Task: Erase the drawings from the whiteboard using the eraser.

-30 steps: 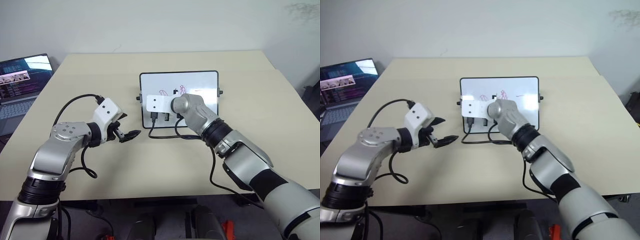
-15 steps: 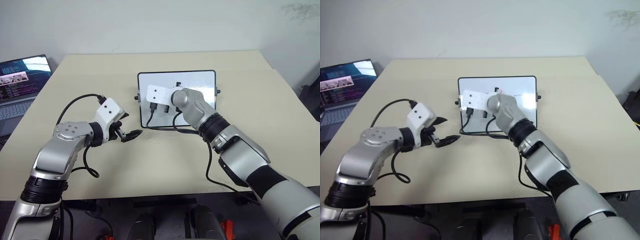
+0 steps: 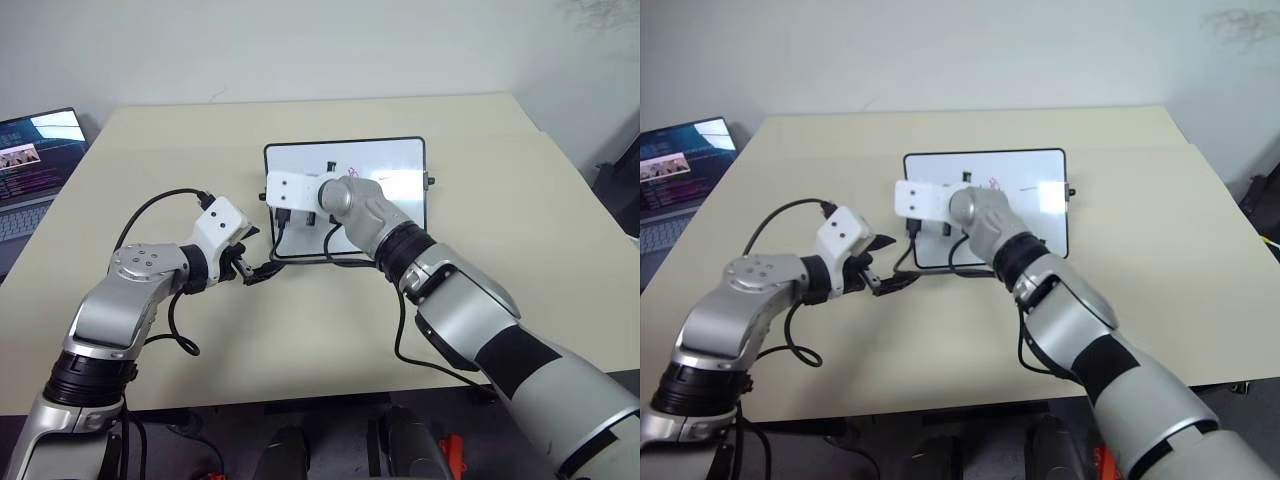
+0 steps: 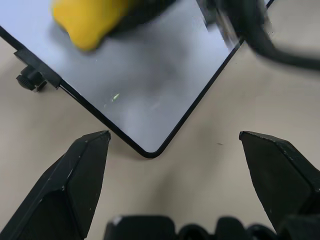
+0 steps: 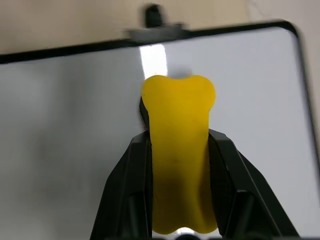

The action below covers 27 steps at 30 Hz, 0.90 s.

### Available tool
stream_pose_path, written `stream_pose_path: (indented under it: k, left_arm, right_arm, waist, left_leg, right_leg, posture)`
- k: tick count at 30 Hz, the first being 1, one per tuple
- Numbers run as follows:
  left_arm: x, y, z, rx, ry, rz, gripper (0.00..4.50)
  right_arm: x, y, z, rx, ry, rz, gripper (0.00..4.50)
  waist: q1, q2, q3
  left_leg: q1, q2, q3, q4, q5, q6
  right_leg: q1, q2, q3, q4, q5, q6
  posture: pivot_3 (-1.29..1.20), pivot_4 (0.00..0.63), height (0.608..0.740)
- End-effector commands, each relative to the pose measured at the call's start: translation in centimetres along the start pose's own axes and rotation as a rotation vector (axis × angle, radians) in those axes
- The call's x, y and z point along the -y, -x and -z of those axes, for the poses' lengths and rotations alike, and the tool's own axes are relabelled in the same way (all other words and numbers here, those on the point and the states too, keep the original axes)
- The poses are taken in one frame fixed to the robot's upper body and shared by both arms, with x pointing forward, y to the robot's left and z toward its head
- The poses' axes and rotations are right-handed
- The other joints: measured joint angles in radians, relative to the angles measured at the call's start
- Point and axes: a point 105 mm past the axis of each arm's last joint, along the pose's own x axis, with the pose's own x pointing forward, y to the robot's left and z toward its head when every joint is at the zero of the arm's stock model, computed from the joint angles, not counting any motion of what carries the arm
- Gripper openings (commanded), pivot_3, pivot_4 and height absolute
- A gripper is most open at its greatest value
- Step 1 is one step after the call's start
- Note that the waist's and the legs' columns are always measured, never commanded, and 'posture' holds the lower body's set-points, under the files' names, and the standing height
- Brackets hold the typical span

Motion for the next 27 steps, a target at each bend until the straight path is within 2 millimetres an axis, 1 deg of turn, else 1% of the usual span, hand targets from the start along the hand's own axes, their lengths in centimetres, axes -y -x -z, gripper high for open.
stream_pose_path:
  k: [1, 2, 3, 5, 9, 11, 14, 16, 19, 21, 23, 25, 27]
  left_arm:
    - [-0.5, 0.5, -1.1, 0.039, -0.032, -0.028, 4.5]
    - [-0.5, 0.6, -1.1, 0.039, -0.032, -0.029, 4.5]
    - [-0.5, 0.6, -1.1, 0.04, -0.032, -0.029, 4.5]
    - [-0.5, 0.6, -1.0, 0.039, -0.031, -0.03, 4.5]
    - [-0.4, 0.6, -1.0, 0.038, -0.031, -0.032, 4.5]
    - [-0.4, 0.7, -1.0, 0.039, -0.032, -0.032, 4.5]
    - [-0.5, 0.6, -1.1, 0.04, -0.034, -0.031, 4.5]
    - [-0.5, 0.6, -1.2, 0.041, -0.035, -0.029, 4.5]
    - [-0.4, 0.4, -1.3, 0.044, -0.037, -0.024, 4.5]
    - [-0.4, 0.3, -1.4, 0.046, -0.038, -0.022, 4.5]
    - [-0.5, 0.2, -1.4, 0.047, -0.039, -0.021, 4.5]
    - [-0.5, 0.2, -1.4, 0.048, -0.04, -0.02, 4.5]
    - [-0.4, 0.3, -1.4, 0.049, -0.04, -0.021, 4.5]
  right_arm:
    - [-3.0, -0.5, 1.7, -0.061, 0.059, -0.123, 1.11]
    - [-3.1, -0.5, 1.8, -0.063, 0.058, -0.125, 1.11]
    - [-2.8, -0.5, 1.8, -0.064, 0.049, -0.107, 1.11]
    - [-1.6, -0.3, 1.7, -0.064, 0.026, -0.054, 1.11]
    - [2.0, 0.4, 2.0, -0.073, -0.044, 0.099, 1.11]
    - [3.1, 0.7, 2.3, -0.079, -0.059, 0.137, 1.11]
    - [4.4, 1.2, 2.8, -0.096, -0.068, 0.18, 1.1]
    - [4.9, 1.4, 3.1, -0.104, -0.07, 0.193, 1.1]
    - [4.8, 1.4, 3.1, -0.104, -0.07, 0.182, 1.1]
    - [4.3, 1.2, 2.8, -0.098, -0.058, 0.157, 1.1]
    - [3.2, 0.8, 2.1, -0.08, -0.037, 0.113, 1.1]
    - [1.6, 0.3, 1.0, -0.048, -0.004, 0.053, 1.1]
    - [0.1, 0.0, 0.3, -0.029, 0.026, -0.009, 1.1]
  waist:
    - [-0.002, 0.0, 0.0]
    - [-0.003, 0.0, 0.0]
    - [-0.003, 0.0, 0.0]
    - [-0.001, 0.0, 0.0]
    - [0.008, 0.0, 0.0]
    - [0.012, 0.0, 0.0]
    - [0.015, 0.0, 0.0]
    - [0.014, 0.0, 0.0]
    - [0.014, 0.0, 0.0]
    - [0.014, 0.0, 0.0]
    - [0.014, 0.0, 0.0]
    - [0.013, 0.0, 0.0]
    - [0.009, 0.0, 0.0]
  left_leg:
    - [0.001, 0.0, 0.0, 0.0, 0.0, 0.0]
    - [0.002, 0.0, 0.0, 0.0, 0.0, 0.0]
    - [0.004, 0.0, 0.0, 0.0, 0.0, 0.0]
    - [0.007, 0.0, 0.0, 0.001, 0.0, 0.0]
    - [0.012, 0.001, -0.001, 0.001, 0.0, 0.0]
    - [0.012, 0.001, -0.001, 0.001, 0.0, 0.0]
    - [0.012, 0.002, -0.001, 0.0, 0.0, 0.0]
    - [0.012, 0.002, 0.0, -0.001, 0.0, 0.0]
    - [0.012, 0.002, 0.0, -0.004, 0.0, 0.0]
    - [0.012, 0.002, 0.0, -0.005, 0.0, 0.0]
    - [0.012, 0.002, 0.0, -0.005, 0.0, 0.0]
    - [0.013, 0.002, 0.0, -0.005, 0.0, 0.0]
    - [0.013, 0.003, 0.0, -0.006, 0.0, 0.0]
  right_leg:
    - [0.001, 0.0, 0.0, 0.0, 0.0, 0.0]
    - [0.003, 0.0, 0.0, 0.0, 0.0, 0.0]
    - [0.005, 0.001, 0.0, 0.0, -0.001, 0.002]
    - [0.008, 0.001, 0.0, 0.0, -0.003, 0.005]
    - [0.012, 0.001, 0.0, 0.001, -0.002, 0.004]
    - [0.012, 0.002, 0.0, 0.001, -0.002, 0.003]
    - [0.012, 0.002, 0.0, 0.0, -0.002, 0.003]
    - [0.011, 0.002, 0.0, -0.001, -0.002, 0.003]
    - [0.011, 0.002, 0.0, -0.001, -0.002, 0.0]
    - [0.01, 0.002, 0.0, -0.001, -0.002, 0.0]
    - [0.01, 0.002, 0.0, -0.001, -0.003, 0.0]
    - [0.011, 0.002, 0.0, -0.001, -0.003, 0.001]
    - [0.011, 0.002, 0.0, -0.001, -0.003, 0.001]
  posture:
    - [0.0, 0.15, 0.74]
    - [0.0, 0.15, 0.74]
    - [0.0, 0.15, 0.74]
    - [0.0, 0.15, 0.74]
    - [0.0, 0.15, 0.74]
    - [0.0, 0.15, 0.74]
    - [0.0, 0.15, 0.74]
    - [0.0, 0.15, 0.74]
    - [0.0, 0.15, 0.74]
    - [0.0, 0.15, 0.74]
    - [0.0, 0.15, 0.74]
    - [0.0, 0.15, 0.74]
    - [0.0, 0.15, 0.74]
